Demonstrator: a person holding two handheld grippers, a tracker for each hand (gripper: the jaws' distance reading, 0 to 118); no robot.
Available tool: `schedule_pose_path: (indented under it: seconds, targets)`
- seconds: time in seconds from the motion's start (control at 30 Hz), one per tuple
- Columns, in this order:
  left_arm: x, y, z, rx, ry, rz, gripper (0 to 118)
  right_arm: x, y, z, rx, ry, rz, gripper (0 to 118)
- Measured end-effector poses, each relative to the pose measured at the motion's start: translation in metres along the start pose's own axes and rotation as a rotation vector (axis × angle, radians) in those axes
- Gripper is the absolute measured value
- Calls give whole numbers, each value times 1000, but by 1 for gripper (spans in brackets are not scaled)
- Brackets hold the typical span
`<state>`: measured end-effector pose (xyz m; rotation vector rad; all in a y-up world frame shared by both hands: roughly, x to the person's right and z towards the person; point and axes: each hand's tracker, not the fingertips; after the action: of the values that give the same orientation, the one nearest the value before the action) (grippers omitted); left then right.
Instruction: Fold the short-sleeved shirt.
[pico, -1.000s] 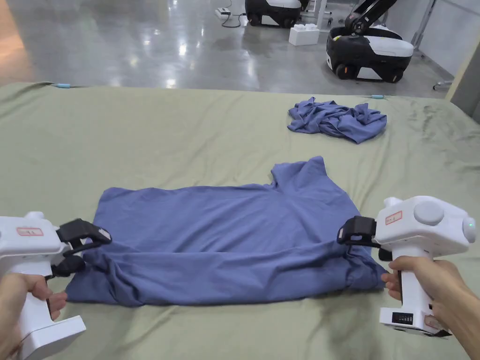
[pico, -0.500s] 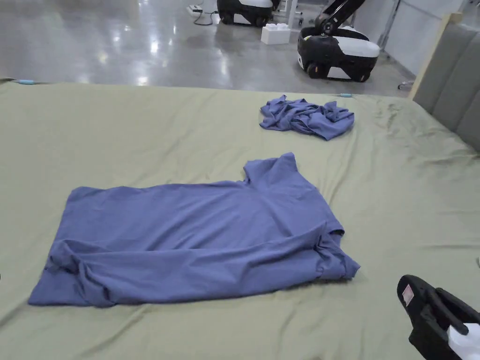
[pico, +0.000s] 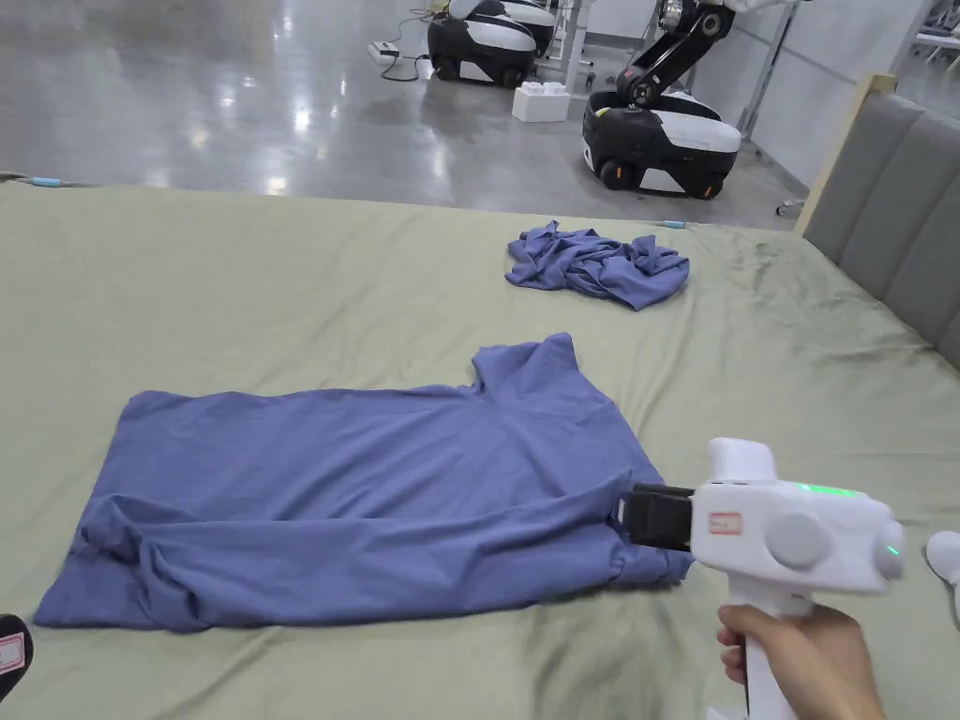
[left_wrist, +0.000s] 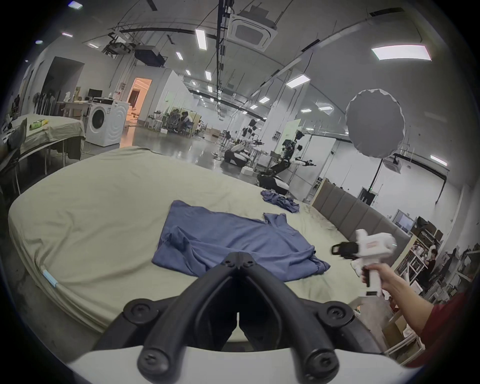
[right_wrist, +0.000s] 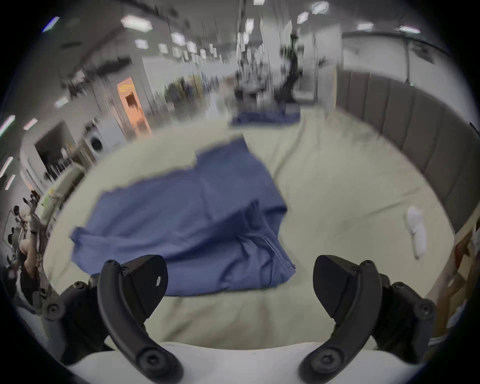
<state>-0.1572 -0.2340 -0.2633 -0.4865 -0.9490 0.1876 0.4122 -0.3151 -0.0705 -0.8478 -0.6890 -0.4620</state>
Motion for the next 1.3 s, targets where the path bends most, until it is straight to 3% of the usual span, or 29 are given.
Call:
schedule_pose_path:
  seconds: [0.07,0.2,0.23,0.3,0.33,0.37,0.43,0.47,0.6,0.63,0.77,0.87,0.9,0.97,1.07,1.17,1.3]
  targets:
    - [-2,-3,1,-3,5,7,0,7,4,-48,-148,-79,1,100]
    - [-8,-5,-2,-18,41,26,0,11,-10,-79,-234,-9,-92,88]
    - [-10,-5,-5,-33,62,23,0,13,-15,-67,-145,-28,-77,76]
    - [-15,-3,-14,-44,81,17,0,16,-12,-59,-157,-9,-54,17]
    - [-19,1,-23,-59,75,17,13,22,-10,-53,-118,25,-96,16]
    - [-25,8,-34,-73,67,11,38,24,-12,-44,-124,120,-163,16]
    - [-43,24,-70,-116,44,0,98,25,-13,-46,-156,99,-145,16]
    - [-54,30,-95,-185,77,-13,98,24,-15,-46,-149,85,-136,16]
    - [-112,31,-195,-440,143,101,98,14,-23,-52,-143,60,-92,16]
    - [-121,26,-215,-520,221,104,98,6,-26,-47,-140,54,-89,16]
    - [-134,-11,-267,-767,335,-9,94,4,-28,-40,-129,50,-112,16]
    - [-132,-16,-263,-690,346,16,85,2,-31,-35,-127,65,-122,16]
    - [-129,-12,-259,-666,344,24,77,4,-30,-35,-127,71,-114,16]
    - [-124,-6,-257,-639,340,-114,9,0,-32,-31,-115,72,-84,16]
    - [-125,-3,-254,-672,269,-33,9,1,-32,-26,-95,62,-74,16]
    - [-124,1,-241,-645,257,-55,9,1,-32,-9,-46,75,-66,16]
    - [-127,15,-204,-554,148,95,9,9,-39,28,-18,150,-97,16]
